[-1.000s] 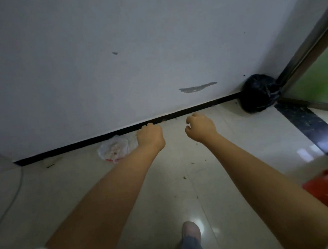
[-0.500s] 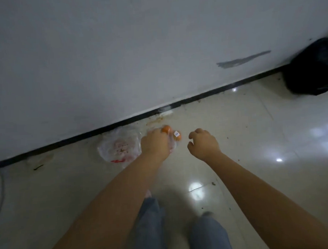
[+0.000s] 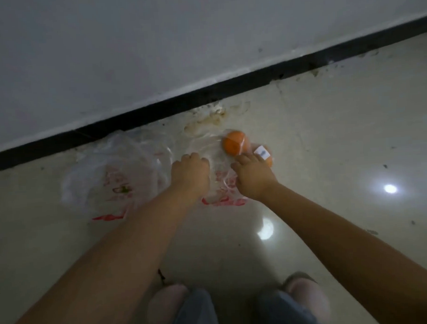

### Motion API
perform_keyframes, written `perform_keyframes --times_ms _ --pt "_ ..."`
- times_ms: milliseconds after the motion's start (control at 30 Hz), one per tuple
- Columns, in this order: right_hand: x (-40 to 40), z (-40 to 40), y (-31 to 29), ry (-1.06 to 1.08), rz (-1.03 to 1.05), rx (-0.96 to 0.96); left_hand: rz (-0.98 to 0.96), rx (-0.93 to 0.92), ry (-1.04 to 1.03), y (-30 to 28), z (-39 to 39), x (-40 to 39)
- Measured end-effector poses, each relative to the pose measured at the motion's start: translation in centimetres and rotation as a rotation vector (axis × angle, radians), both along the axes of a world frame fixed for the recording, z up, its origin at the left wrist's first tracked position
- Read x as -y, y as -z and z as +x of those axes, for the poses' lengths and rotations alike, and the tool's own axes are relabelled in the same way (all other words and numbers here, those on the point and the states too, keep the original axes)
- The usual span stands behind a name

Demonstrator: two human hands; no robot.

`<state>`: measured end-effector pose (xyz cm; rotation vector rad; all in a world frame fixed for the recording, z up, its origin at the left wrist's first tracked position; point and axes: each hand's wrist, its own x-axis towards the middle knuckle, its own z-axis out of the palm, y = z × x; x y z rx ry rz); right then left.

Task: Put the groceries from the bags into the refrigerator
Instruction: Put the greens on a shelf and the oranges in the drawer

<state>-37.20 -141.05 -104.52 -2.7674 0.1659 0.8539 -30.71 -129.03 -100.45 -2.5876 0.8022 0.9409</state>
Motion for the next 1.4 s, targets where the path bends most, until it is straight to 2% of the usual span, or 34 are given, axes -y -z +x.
perform_keyframes --times_ms 100,167,267,400,500,633,700,800,833,867,900,967,1000,1067,1100,1200,1300,1400 --pt "-0.6 0.8 5.8 -0.369 -0.238 -0.057 -0.005 0.022 0.017 5.6 1.2 -0.4" --pt "-0.6 1.2 7.2 -0.466 -0.294 -0.087 0.001 0.048 0.075 8.0 1.8 -0.4" --pt "1.1 1.8 6.2 -0.257 -0.184 -0.115 -0.041 0.078 0.135 9.9 2.1 -0.2" --pt "5.4 1.6 4.3 -0.172 -0.423 -0.049 -0.116 0.059 0.164 10.2 2.1 1.1" --pt "8.1 0.7 5.0 -0.055 -0.421 -0.073 -0.132 0.083 0.18 10.5 2.4 2.9" --pt "9.9 -1.0 7.4 -0.103 -0.382 -0.204 -0.187 0.158 0.235 11.4 3.6 5.0" --pt "10.8 -2.4 8.0 -0.119 -0.461 -0.298 -0.221 0.167 0.249 11.8 4.0 6.0" --pt "11.7 -3.6 7.8 0.064 -0.488 -0.367 -0.274 0.138 0.217 12.1 4.6 7.0" --pt "11.3 -3.6 7.6 0.129 -0.44 -0.307 -0.301 0.122 0.207 12.2 4.8 7.3" --pt "10.8 -3.5 7.7 0.14 -0.39 -0.162 -0.326 0.101 0.2 12.3 5.1 7.4" --pt "10.3 -3.2 7.9 0.115 -0.336 0.076 -0.343 0.078 0.192 12.4 5.3 7.5" --pt "8.9 -2.4 8.4 -0.019 -0.221 0.365 -0.365 0.04 0.167 12.8 5.6 7.8" --pt "8.1 -2.0 8.8 -0.098 -0.197 0.436 -0.376 0.023 0.153 13.1 5.8 8.0" --pt "7.0 -1.5 10.1 -0.19 -0.229 0.427 -0.389 -0.029 0.133 13.8 6.1 8.5" --pt "6.5 -1.3 10.1 -0.165 -0.258 0.356 -0.384 -0.058 0.128 14.1 6.2 8.7" --pt "6.6 -1.3 10.5 0.006 -0.354 0.243 -0.353 -0.064 0.116 14.6 6.1 9.6" --pt "7.6 -1.2 9.6 0.284 -0.212 0.16 -0.363 0.05 0.151 14.8 5.6 10.4" --pt "8.8 -1.5 9.7 0.262 -0.28 0.057 -0.364 0.055 0.214 15.1 5.0 10.9"
